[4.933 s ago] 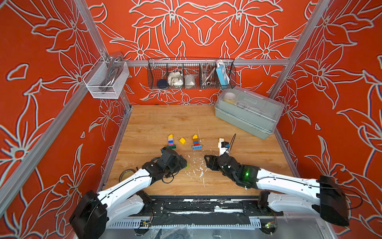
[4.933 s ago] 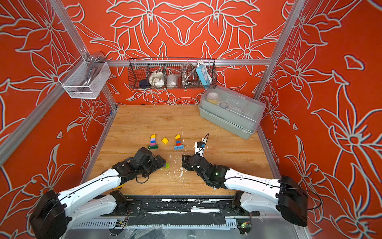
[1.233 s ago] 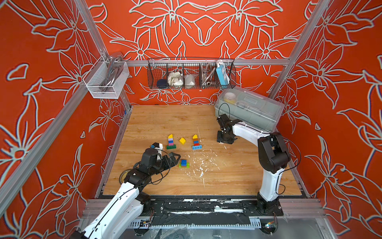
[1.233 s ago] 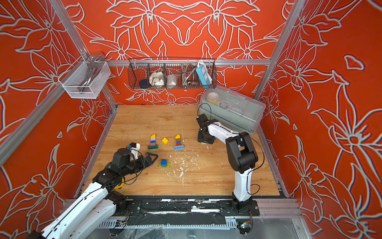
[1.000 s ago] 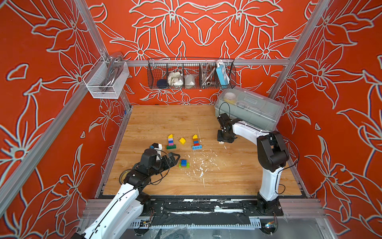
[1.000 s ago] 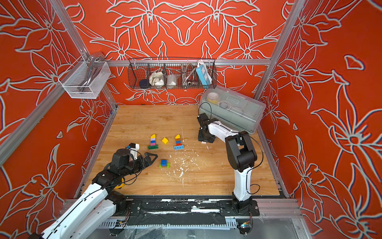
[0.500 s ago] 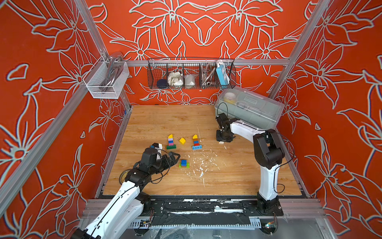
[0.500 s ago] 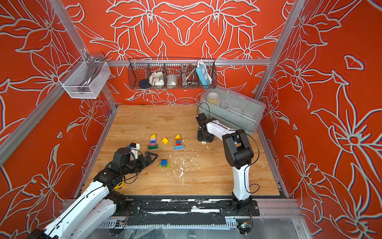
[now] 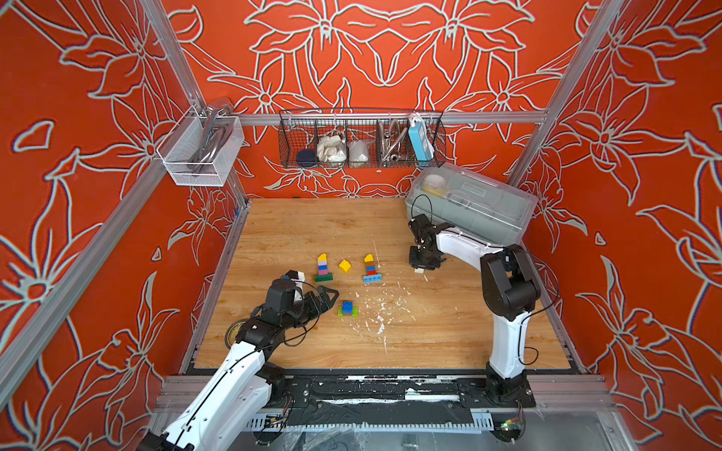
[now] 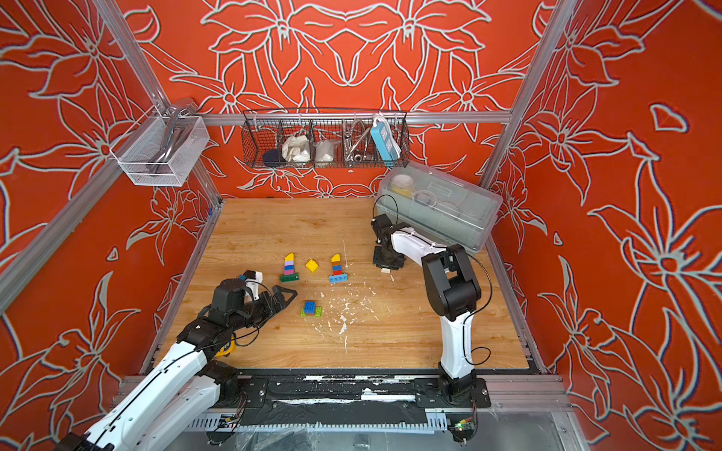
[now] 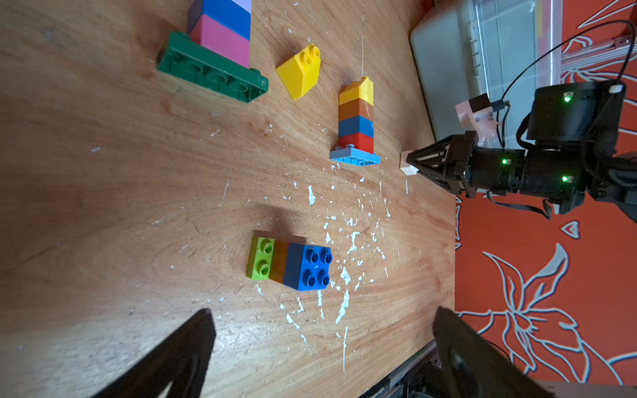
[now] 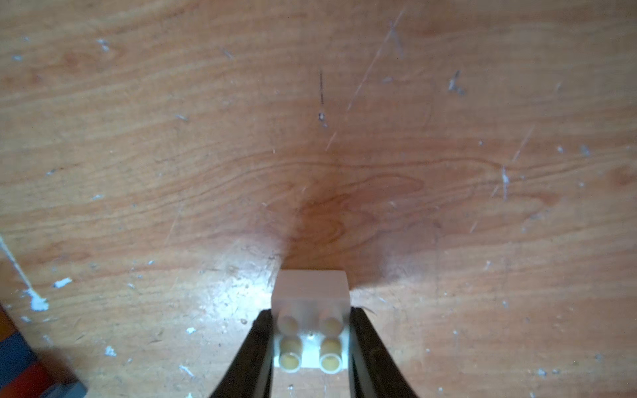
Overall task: Assemble the number 1 with lego
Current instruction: Pick up the lego brick from the center of the board, then assemble the lego brick with the lego brick.
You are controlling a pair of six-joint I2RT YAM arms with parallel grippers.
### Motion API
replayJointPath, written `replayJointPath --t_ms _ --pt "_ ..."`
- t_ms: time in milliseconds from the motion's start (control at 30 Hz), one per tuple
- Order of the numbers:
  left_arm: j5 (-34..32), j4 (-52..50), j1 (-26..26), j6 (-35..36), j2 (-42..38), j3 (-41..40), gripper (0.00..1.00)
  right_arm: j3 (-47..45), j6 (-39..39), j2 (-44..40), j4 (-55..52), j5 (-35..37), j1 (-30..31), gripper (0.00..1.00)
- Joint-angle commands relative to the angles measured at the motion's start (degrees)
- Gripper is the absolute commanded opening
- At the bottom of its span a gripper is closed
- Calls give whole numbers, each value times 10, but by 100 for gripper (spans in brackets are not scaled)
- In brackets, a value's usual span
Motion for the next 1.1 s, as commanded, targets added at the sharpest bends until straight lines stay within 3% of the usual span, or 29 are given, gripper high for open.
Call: replayJointPath --t_ms 0,167,300,400,533,700,1067 --pt "4 2 6 -3 -15 -5 99 -22 40 -71 -36 1 35 28" --pt "-21 -24 10 -14 -43 -10 99 -31 102 -130 -76 41 130 28" --pt "-98 -106 11 -38 -114 -8 99 -9 167 -150 -96 60 215 29" --pt "-144 -162 11 -52 -177 -7 99 44 197 -133 -119 81 274 28" --pt "-142 -165 11 -52 -172 -5 99 159 216 -64 -187 105 338 28" --pt "-150 -179 11 -52 -187 -3 99 253 242 19 -247 109 383 28" --pt "-225 -262 -3 -63 -204 29 99 338 272 115 -263 94 405 25"
